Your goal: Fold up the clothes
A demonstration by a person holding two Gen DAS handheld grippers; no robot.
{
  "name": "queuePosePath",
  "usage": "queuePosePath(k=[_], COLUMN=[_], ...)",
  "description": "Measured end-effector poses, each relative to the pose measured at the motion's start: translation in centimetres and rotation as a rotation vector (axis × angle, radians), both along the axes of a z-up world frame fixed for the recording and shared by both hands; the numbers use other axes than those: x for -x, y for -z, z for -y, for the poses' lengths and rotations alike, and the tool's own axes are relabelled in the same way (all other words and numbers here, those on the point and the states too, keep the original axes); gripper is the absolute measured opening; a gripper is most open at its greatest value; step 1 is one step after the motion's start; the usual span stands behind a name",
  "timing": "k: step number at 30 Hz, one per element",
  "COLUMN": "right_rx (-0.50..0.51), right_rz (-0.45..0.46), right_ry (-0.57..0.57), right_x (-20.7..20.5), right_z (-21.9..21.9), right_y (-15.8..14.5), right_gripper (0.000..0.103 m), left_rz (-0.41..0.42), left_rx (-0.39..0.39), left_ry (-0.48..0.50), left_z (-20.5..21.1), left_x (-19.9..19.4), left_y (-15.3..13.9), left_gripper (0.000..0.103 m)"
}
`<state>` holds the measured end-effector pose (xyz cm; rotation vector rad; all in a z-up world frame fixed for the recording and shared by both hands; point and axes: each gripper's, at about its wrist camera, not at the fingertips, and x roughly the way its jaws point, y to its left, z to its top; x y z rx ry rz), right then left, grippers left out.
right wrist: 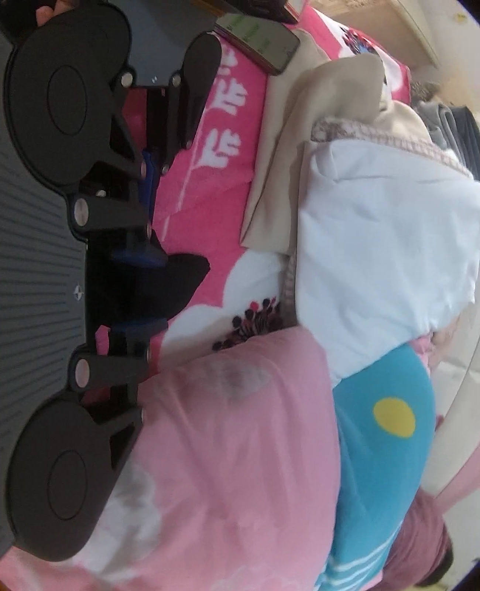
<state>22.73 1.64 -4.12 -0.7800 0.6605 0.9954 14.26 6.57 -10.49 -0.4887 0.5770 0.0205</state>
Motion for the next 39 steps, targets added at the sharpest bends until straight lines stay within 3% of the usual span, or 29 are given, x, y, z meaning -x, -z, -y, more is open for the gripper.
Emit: queuePosePath(k=[2,4,5,8,11,15,21,23,26,29,34,37,38,39], right_rx=[0.026,0.026,0.006,-0.133,-0.236,-0.298,-0.295,-0.305,-0.298,-0.257,-0.092,-0.105,-0.139,-0.175], right_rz=[-0.006,0.0,0.008,-0.022,-0.07,-0.125,-0.136,-0.131,-0.122,-0.223,-0.286,-0.288,-0.3,-0.313], right_ry=[0.018,0.047,0.068,0.125,0.172,0.257,0.31,0.276,0.238,0.202,0.127,0.17,0.202,0.234], right_x=[-0.3,-0.6,-0.7,-1.0,-1.5,-2.9,-3.2,-2.5,-1.4,-0.9,0.6,0.3,0.0,-0.4], right_z=[-0.3,-0.4,-0.3,0.8,1.5,1.5,0.9,1.3,1.6,0.9,-1.9,-1.7,-1.1,-0.6], right_y=[0.7,1.1,0.9,-0.7,-1.6,-0.6,0.4,-0.6,-2.2,-2.3,-0.7,-1.1,-1.5,-1.9], right_gripper=[0.032,0.016,0.009,0.006,0.006,0.006,0.008,0.011,0.021,0.026,0.034,0.034,0.034,0.034], left_rz=[0.016,0.042,0.057,0.091,0.104,0.086,0.035,0.031,0.018,0.007,0.022,0.061,0.075,0.087], left_rx=[0.0,0.003,0.004,0.03,0.048,0.056,0.081,0.098,0.124,0.146,0.172,0.196,0.209,0.218], left_ry=[-0.008,-0.013,-0.016,-0.022,-0.021,-0.025,-0.013,-0.015,-0.017,-0.023,-0.042,-0.063,-0.063,-0.067], left_z=[-0.1,-0.3,-0.5,-1.0,-1.2,-1.1,-1.1,-1.3,-1.6,-1.8,-2.3,-2.8,-2.9,-3.1], left_x=[0.3,0.9,1.3,2.7,4.2,5.5,5.4,5.3,5.3,5.4,5.9,6.6,6.7,6.8], left_y=[-0.3,-0.7,-1.1,-2.2,-2.9,-2.5,-0.5,-0.1,0.5,0.9,0.8,0.2,0.0,-0.3], left_gripper=[0.003,0.002,0.002,0.002,0.002,0.002,0.002,0.002,0.003,0.003,0.005,0.013,0.026,0.048])
